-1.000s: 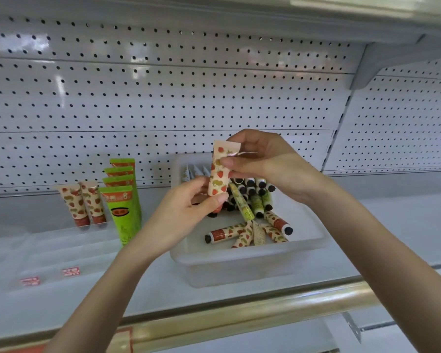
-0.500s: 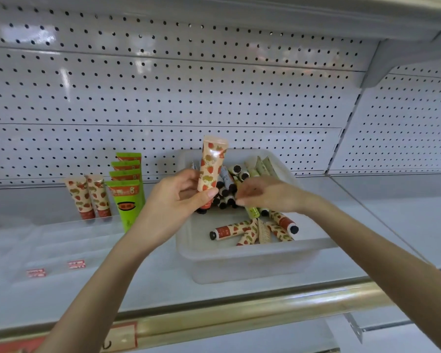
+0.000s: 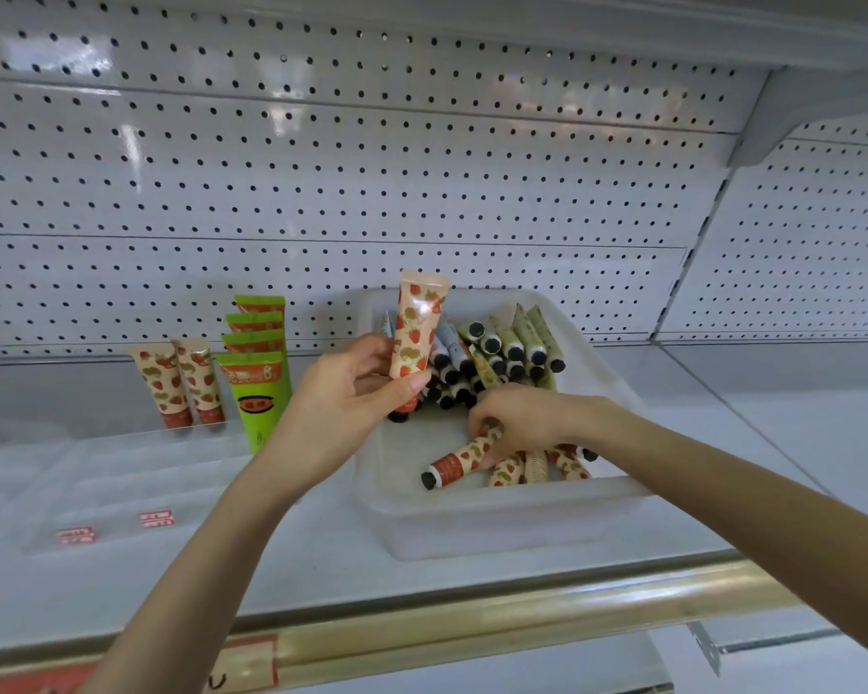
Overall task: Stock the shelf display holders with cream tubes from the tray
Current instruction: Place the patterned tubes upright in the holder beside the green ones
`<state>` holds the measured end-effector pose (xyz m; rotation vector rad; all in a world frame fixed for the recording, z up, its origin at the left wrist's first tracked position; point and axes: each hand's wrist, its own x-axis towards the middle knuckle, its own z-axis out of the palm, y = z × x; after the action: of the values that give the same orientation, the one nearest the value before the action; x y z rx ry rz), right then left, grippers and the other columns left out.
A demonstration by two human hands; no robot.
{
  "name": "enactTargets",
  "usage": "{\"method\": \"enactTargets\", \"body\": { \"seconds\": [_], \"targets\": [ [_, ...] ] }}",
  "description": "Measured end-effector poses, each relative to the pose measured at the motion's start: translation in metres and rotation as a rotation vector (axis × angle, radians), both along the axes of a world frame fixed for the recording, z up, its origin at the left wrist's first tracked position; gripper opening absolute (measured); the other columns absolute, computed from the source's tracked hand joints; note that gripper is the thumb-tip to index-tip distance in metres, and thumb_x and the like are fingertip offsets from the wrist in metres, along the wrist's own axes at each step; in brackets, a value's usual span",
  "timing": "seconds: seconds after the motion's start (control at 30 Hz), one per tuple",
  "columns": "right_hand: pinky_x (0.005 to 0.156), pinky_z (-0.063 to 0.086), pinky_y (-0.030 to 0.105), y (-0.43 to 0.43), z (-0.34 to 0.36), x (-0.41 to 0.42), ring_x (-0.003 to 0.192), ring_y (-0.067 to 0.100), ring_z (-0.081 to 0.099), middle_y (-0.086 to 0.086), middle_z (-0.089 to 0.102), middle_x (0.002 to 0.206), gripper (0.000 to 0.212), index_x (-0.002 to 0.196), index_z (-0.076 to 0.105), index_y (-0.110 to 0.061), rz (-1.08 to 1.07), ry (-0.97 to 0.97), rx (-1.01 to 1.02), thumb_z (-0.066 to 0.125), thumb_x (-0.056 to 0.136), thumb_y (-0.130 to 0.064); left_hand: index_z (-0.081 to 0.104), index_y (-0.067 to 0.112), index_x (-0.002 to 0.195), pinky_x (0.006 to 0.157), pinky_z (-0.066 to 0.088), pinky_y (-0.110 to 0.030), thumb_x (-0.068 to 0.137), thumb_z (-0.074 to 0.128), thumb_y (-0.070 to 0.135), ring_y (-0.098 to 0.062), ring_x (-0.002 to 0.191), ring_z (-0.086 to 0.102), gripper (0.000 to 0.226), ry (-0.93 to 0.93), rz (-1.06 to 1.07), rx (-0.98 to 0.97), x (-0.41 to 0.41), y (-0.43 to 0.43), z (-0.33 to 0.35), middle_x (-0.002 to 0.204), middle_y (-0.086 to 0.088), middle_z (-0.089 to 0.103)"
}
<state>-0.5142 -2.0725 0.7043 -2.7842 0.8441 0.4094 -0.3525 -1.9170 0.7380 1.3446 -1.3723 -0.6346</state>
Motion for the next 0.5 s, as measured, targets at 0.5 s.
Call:
{"method": "enactTargets", "body": {
  "seconds": [0.5],
  "targets": [
    [0.065,0.048,0.012,0.013,0.04,-0.009,0.078,0.004,0.062,-0.004,0.065,0.087,0.016,0.086,0.064,-0.018,-0.293,-0.733,0.444,0.074,0.079,-0.028,0.062,0.023,0.11,0.08,0.053,-0.019,0.072,0.065,0.036,-0.002,0.093,0.066,0.04,-0.006,0.097,-0.071,0.003,0.02,0.017,0.099,0.01,0.071]
  ]
}}
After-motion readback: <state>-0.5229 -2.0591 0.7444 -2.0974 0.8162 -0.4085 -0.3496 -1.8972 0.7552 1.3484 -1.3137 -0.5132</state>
